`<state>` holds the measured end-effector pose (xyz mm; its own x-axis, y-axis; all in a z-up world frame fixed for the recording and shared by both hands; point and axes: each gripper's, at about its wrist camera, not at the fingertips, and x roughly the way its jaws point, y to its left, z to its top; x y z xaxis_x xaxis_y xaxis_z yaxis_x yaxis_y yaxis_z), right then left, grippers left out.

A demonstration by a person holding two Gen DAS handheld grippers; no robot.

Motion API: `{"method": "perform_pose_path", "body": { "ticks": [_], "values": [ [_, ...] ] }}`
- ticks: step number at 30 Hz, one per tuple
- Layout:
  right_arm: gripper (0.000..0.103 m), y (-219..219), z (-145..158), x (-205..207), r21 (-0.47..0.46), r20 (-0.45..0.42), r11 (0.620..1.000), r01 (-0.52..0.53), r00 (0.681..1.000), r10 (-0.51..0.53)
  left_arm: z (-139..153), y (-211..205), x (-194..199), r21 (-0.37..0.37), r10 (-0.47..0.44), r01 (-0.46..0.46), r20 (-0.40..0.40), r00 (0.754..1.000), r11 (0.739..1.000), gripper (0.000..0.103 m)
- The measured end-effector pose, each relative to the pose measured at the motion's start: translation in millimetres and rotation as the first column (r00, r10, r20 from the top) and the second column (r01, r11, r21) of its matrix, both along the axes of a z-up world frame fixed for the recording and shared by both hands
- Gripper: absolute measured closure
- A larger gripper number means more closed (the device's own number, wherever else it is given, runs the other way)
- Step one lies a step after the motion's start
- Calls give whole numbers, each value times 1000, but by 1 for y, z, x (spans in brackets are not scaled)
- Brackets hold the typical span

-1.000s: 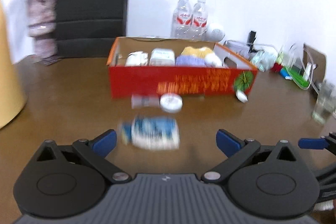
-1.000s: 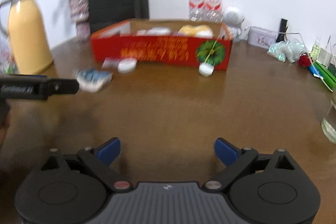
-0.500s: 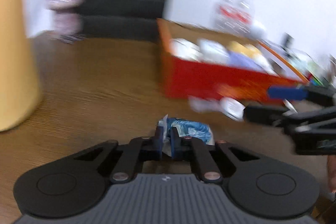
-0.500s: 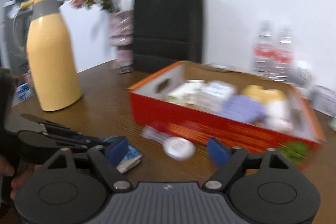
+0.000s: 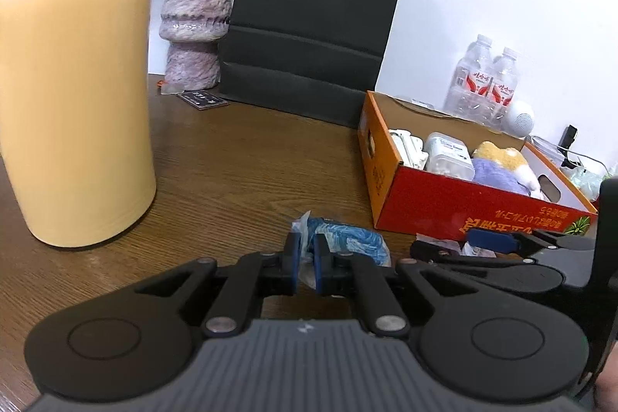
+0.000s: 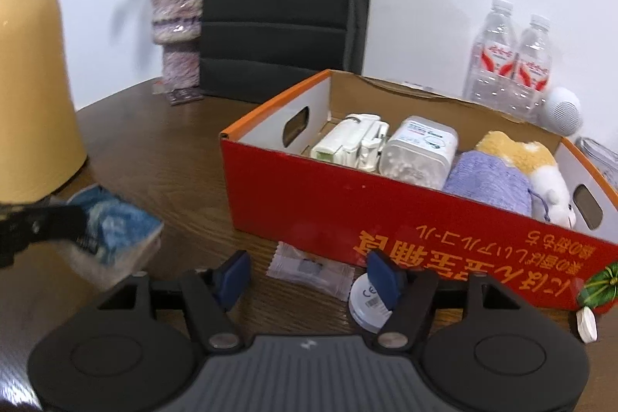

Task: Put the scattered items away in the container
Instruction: 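Grasp the blue-and-white wrapper with the left tool while the right tool grasps a clear packet, then carry the wrapper over the box with the left tool while the right tool carries the packet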

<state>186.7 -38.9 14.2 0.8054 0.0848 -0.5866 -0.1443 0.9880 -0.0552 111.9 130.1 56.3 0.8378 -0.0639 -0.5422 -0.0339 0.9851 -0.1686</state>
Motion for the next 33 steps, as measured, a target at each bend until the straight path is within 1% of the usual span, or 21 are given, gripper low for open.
{"method": "perform_pose_path", "body": {
  "ticks": [2,3,4,6,8,9,10,13,15,17,18,19,20,21,22,24,27,29,30,31,33],
  "values": [
    [52,-3,-1,-1,-7,11,1000,15,1000,-15,0,1,-1,0,0,0,-2,1000,1000,95],
    [64,-6,-1,-1,-5,17,1000,27,999,-27,0,1,-1,1,-3,3,-5,1000,1000,95],
    [71,-9,0,-1,2,21,999,36,999,-36,-1,0,-1,3,-6,6,-9,1000,1000,95],
    [75,-14,0,0,10,22,999,31,999,-32,0,-1,-2,7,-11,11,-9,1000,1000,95],
    [77,-15,0,-1,5,23,1000,21,1000,-21,0,-1,-3,8,-11,12,-6,1000,1000,95],
    [80,-15,-1,-2,-6,24,1000,13,1000,-13,0,0,-3,8,-10,10,-8,1000,1000,95],
    [83,-14,-1,-3,-28,26,1000,0,1000,1,-1,0,-3,7,-10,10,-12,1000,1000,95],
    [87,-11,-2,-16,-102,30,993,-51,998,55,-3,-2,-2,6,-11,11,-23,1000,1000,94],
    [87,-17,-1,-23,-134,21,990,-42,999,45,-4,-1,-2,-2,-13,13,-28,1000,1000,94],
    [83,-26,2,-26,-132,0,991,2,1000,-2,-2,-1,-2,-17,-19,19,-27,999,1000,94],
    [74,-30,5,-26,-101,-8,995,8,1000,-9,-2,-1,-3,-21,-20,20,-24,999,1000,94],
    [59,-32,7,-26,-52,-8,999,-7,1000,7,-1,-1,-3,-22,-21,20,-22,1000,1000,94],
    [50,-31,10,-25,-1,-6,999,-34,999,34,-1,-2,-3,-20,-20,19,-20,1000,1000,94],
    [37,-27,10,-23,31,-10,998,-55,998,55,-1,-2,-3,-19,-17,17,-20,1000,1000,94],
    [36,-21,9,-18,37,-19,998,-57,998,57,-2,-1,-3,-20,-13,13,-22,1000,1000,94],
    [37,-8,3,-5,20,-47,1000,-18,999,19,-3,1,-2,-22,-2,1,-29,1000,1000,94],
    [38,-5,-2,10,73,-64,996,43,997,-38,-3,1,-1,-16,6,-6,-31,1000,1000,94],
    [50,-4,-2,14,66,-56,995,75,996,-71,-3,1,-1,-9,3,-4,-32,999,1000,94],
    [61,-5,-2,13,69,-51,994,85,995,-82,-3,1,-1,-7,2,-2,-31,1000,1000,94],
    [66,-6,-2,12,71,-45,993,89,995,-86,-3,1,-1,-7,-1,1,-31,1000,1000,94],
    [70,-11,-3,10,84,-39,993,82,996,-79,-3,0,-1,-4,-5,4,-30,1000,1000,94]
  ]
}}
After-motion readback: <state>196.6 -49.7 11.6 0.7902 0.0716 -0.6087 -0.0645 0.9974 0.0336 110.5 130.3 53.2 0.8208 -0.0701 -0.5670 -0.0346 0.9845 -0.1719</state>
